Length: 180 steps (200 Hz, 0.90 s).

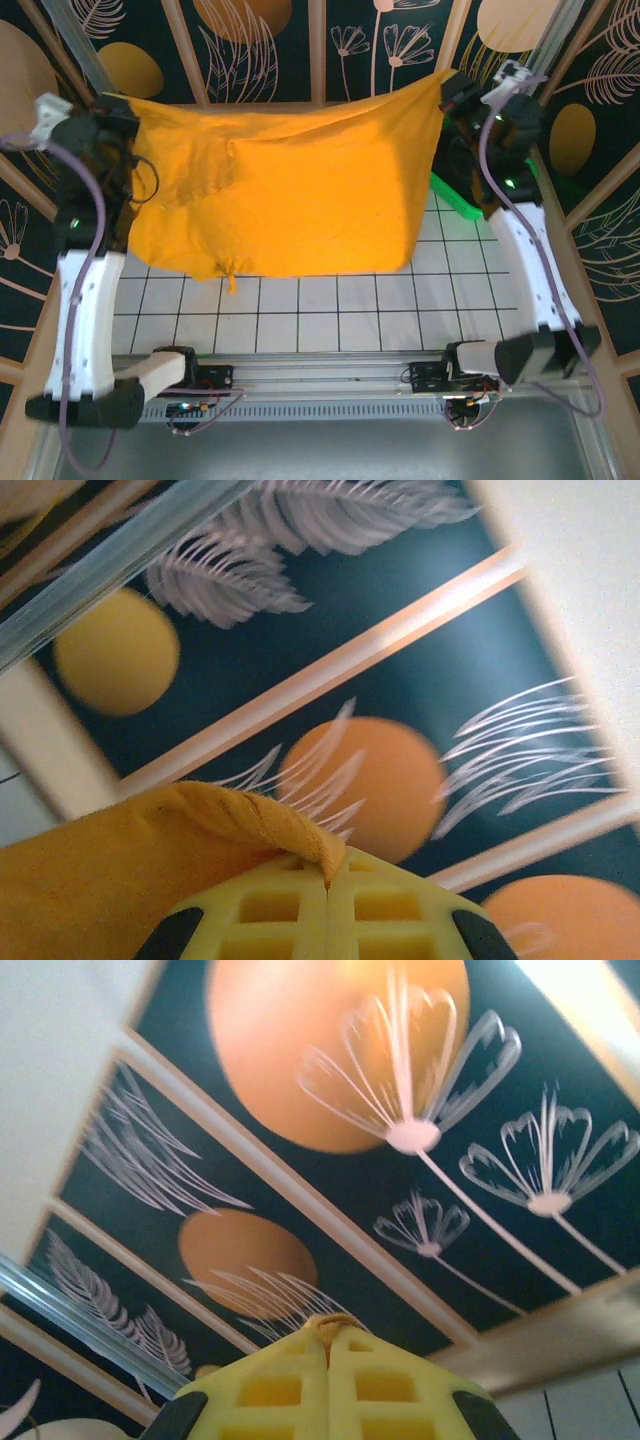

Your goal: Fold and stack the t-shirts

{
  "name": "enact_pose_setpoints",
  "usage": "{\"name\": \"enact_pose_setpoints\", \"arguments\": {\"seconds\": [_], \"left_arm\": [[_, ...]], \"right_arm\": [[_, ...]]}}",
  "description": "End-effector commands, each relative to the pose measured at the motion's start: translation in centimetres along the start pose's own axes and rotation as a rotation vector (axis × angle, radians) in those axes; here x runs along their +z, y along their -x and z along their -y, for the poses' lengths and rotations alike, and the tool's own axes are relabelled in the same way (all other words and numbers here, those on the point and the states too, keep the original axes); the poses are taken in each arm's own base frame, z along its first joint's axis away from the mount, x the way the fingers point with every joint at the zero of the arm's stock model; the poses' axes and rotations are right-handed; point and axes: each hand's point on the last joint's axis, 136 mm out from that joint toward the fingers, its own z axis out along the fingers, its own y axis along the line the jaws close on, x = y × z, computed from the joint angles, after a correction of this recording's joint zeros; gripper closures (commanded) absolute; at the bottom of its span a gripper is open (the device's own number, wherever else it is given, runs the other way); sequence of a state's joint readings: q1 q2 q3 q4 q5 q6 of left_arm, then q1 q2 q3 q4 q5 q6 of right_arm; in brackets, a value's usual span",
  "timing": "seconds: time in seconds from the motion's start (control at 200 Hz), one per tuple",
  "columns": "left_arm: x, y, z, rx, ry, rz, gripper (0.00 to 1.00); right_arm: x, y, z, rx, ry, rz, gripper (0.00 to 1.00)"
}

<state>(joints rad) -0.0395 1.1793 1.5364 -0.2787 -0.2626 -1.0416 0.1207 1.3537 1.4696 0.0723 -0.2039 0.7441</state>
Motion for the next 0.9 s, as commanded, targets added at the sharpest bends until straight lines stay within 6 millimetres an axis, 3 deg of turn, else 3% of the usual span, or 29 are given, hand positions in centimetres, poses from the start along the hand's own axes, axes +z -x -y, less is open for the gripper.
{"name": "enact_pose_setpoints", "arguments": {"seconds": [0.0, 0.135, 0.26, 0.325, 0.445, 0.49, 0.556, 0.611, 0.711, 0.841, 0.896], "left_arm": [[4.1, -2.0, -1.9, 0.046, 0.057, -0.07, 1.0], [7.9, -1.5, -1.7, 0.072, 0.041, -0.102, 1.0], [9.8, 0.6, 1.0, 0.087, -0.039, -0.105, 1.0], [9.6, 2.2, 3.5, 0.103, -0.087, -0.084, 1.0], [7.4, 4.8, 7.8, 0.121, -0.163, -0.047, 1.0], [6.4, 5.3, 8.4, 0.111, -0.168, -0.042, 1.0], [4.9, 5.4, 7.7, 0.09, -0.134, -0.045, 1.0], [3.8, 4.8, 5.4, 0.064, -0.064, -0.06, 1.0], [1.4, 1.8, -1.7, 0.017, 0.09, -0.096, 1.0], [-1.6, -4.4, -12.5, -0.019, 0.274, -0.205, 1.0], [-2.4, -7.5, -16.8, -0.024, 0.34, -0.281, 0.89]], "right_arm": [[2.6, -0.1, -1.1, 0.036, 0.102, -0.032, 1.0], [6.2, -0.7, -0.5, 0.068, 0.116, -0.078, 1.0], [8.2, 0.1, -0.8, 0.076, 0.124, -0.075, 1.0], [8.2, 1.2, -1.5, 0.07, 0.126, -0.047, 1.0], [7.0, 3.0, -2.2, 0.063, 0.119, -0.001, 1.0], [6.3, 3.2, -2.2, 0.064, 0.107, 0.004, 1.0], [5.0, 2.8, -1.7, 0.07, 0.078, 0.001, 1.0], [3.7, 1.8, -0.7, 0.081, 0.035, -0.015, 1.0], [0.6, -2.0, 2.7, 0.11, -0.073, -0.076, 1.0], [-4.6, -10.3, 9.7, 0.15, -0.272, -0.216, 1.0], [-7.3, -14.3, 13.6, 0.187, -0.386, -0.286, 1.0]]}}
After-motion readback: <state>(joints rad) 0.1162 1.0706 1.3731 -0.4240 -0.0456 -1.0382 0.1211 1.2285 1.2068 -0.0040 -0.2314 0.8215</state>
